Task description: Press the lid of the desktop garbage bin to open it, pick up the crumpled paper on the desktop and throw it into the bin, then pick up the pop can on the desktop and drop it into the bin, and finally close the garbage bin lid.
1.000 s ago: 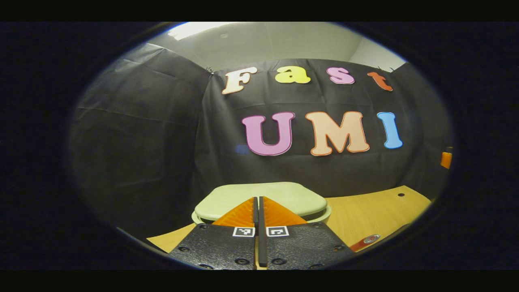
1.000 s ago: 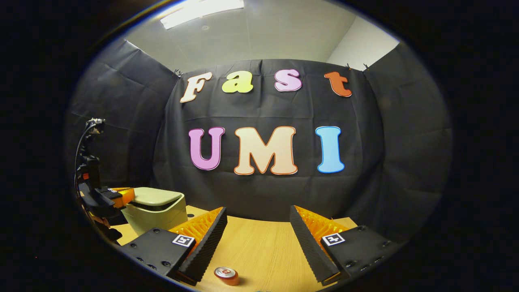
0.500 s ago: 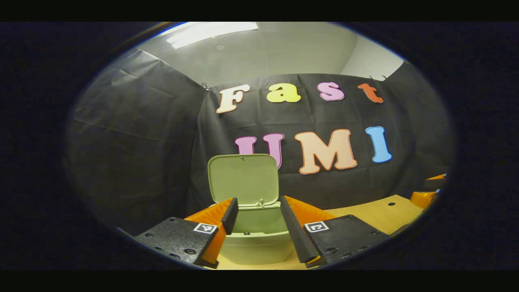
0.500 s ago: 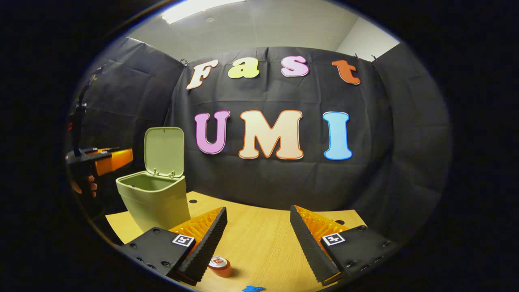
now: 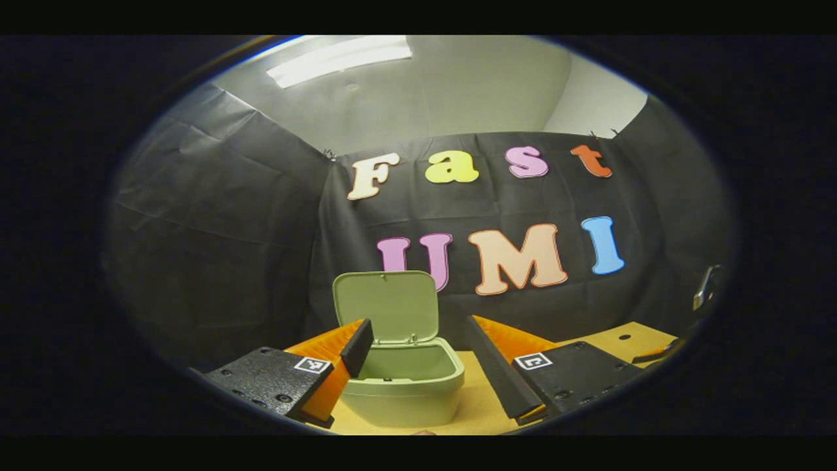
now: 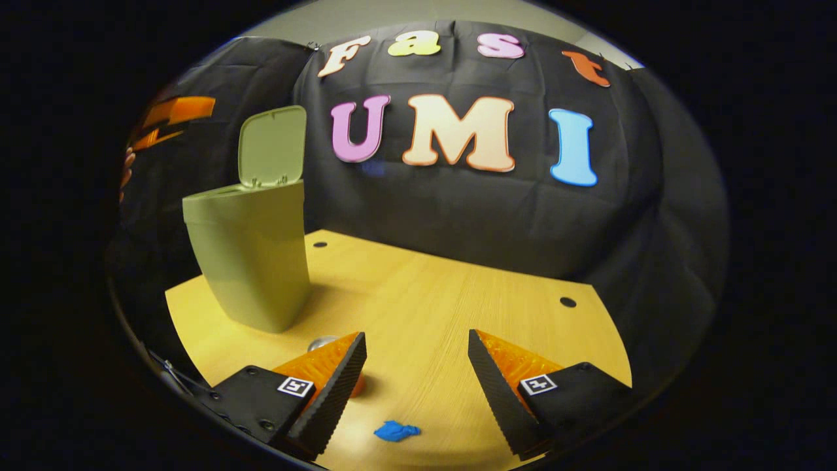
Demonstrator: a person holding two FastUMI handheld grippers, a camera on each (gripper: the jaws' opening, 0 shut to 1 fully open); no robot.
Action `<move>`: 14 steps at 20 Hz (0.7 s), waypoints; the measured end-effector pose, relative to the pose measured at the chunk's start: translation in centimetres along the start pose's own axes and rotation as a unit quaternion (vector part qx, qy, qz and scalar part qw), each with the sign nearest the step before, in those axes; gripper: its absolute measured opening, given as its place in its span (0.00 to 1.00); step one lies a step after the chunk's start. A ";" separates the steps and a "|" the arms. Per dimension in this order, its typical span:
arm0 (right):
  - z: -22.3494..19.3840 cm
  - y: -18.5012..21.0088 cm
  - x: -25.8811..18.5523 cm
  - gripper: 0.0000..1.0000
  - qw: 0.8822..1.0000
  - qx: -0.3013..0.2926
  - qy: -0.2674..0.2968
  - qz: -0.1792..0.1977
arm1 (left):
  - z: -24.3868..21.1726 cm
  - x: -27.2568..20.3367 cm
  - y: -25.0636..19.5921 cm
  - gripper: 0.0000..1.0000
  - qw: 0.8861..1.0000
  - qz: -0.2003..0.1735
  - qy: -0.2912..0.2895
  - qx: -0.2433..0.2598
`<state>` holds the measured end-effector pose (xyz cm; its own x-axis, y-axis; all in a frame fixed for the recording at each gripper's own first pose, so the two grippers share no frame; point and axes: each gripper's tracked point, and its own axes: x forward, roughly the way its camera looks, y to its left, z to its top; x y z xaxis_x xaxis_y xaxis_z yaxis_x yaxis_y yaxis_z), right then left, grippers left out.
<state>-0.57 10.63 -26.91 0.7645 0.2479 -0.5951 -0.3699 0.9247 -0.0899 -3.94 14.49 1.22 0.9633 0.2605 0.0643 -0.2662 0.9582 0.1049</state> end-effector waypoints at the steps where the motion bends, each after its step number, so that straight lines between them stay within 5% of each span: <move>1: -1.4 0.1 0.5 0.98 1.000 -0.003 0.016 0.004 | 0.3 -0.1 0.1 0.91 1.000 0.002 -0.002 0.002; 14: -14.5 1.6 2.0 1.00 0.975 -0.039 0.211 0.051 | 1.2 -1.4 2.4 0.86 0.999 0.032 -0.004 0.018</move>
<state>-7.29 8.38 -39.83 0.4430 0.1815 -0.8780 -0.4840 0.8728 -0.0638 -5.96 16.29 2.57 0.9439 0.3201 0.0808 -0.3286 0.9347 0.1356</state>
